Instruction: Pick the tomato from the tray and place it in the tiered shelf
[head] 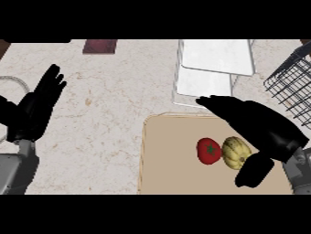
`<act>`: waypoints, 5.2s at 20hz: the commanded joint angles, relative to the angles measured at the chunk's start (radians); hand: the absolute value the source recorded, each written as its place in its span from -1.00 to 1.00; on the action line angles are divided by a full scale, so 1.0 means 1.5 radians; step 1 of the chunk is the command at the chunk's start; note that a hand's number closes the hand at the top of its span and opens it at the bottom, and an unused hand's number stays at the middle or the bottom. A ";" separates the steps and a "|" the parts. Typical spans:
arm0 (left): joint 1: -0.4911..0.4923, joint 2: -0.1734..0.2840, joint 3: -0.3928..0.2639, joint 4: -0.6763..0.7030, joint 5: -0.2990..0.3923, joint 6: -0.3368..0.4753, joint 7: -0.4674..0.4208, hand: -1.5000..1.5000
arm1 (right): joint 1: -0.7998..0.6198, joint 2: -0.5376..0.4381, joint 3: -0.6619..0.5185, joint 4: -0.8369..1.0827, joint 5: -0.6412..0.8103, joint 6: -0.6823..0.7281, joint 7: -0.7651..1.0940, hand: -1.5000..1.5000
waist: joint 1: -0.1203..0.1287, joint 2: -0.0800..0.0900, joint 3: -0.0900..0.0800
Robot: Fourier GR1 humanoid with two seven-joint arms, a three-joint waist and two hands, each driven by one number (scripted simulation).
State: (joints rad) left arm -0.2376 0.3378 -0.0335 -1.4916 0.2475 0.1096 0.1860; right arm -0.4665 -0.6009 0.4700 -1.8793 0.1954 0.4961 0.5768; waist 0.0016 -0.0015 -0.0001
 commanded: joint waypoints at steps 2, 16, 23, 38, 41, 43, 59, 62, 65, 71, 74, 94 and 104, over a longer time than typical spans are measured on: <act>-0.030 0.013 0.032 0.030 0.012 -0.024 0.007 0.00 | 0.001 0.002 0.028 -0.019 0.061 0.050 0.068 -1.00 | -0.003 0.001 0.000; -0.027 -0.054 0.032 0.060 -0.050 -0.028 -0.026 0.00 | 0.113 0.093 0.040 -0.034 0.247 0.095 0.029 -1.00 | -0.003 0.001 0.000; 0.020 -0.039 0.062 -0.027 -0.048 -0.041 0.017 0.00 | 0.120 0.132 0.011 0.043 0.317 0.081 -0.043 -1.00 | 0.001 0.001 0.000; -0.008 -0.060 0.084 -0.019 -0.065 -0.070 0.036 0.00 | 0.123 0.234 0.004 0.203 0.456 0.038 -0.148 -1.00 | 0.001 0.001 0.000; -0.007 -0.059 0.087 -0.041 -0.072 -0.071 0.059 0.00 | 0.176 0.245 -0.006 0.119 0.447 0.075 -0.120 -1.00 | -0.002 0.000 0.000; 0.013 -0.084 0.071 -0.032 -0.096 -0.057 0.027 0.00 | 0.146 0.245 -0.013 0.241 0.480 0.019 -0.188 -1.00 | 0.000 0.001 0.000; -0.036 -0.089 0.063 -0.018 -0.086 -0.088 0.037 0.00 | 0.033 0.398 -0.024 0.354 0.536 -0.120 0.099 1.00 | 0.061 0.021 0.000; -0.050 -0.098 0.053 -0.010 -0.087 -0.092 0.034 0.00 | -0.026 0.399 -0.022 0.371 0.519 -0.169 0.196 1.00 | 0.083 0.023 -0.001; -0.062 -0.101 0.035 -0.011 -0.093 -0.102 0.034 0.00 | -0.092 0.400 -0.024 0.392 0.495 -0.231 0.279 1.00 | 0.107 0.023 0.000; -0.080 -0.118 0.020 -0.005 -0.093 -0.100 0.045 0.00 | -0.222 0.400 -0.037 0.389 0.495 -0.417 0.378 1.00 | 0.128 0.017 0.001; -0.094 -0.114 0.025 0.010 -0.097 -0.097 0.043 0.00 | -0.319 0.400 -0.040 0.404 0.543 -0.460 0.422 1.00 | 0.123 0.014 -0.003; -0.078 -0.108 0.046 0.039 -0.112 -0.076 0.023 0.00 | -0.640 0.400 -0.148 0.664 0.691 -0.504 0.606 1.00 | 0.065 0.005 -0.004; -0.049 -0.088 0.084 0.037 -0.097 -0.074 0.018 0.00 | -0.648 0.400 -0.241 0.663 0.744 -0.525 0.607 1.00 | 0.016 -0.005 -0.001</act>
State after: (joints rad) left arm -0.3278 0.1910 0.0683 -1.4318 0.0932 -0.0017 0.2187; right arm -1.4331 -0.0117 0.1424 -0.8631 1.2805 -0.2414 1.2390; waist 0.0540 -0.0027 -0.0031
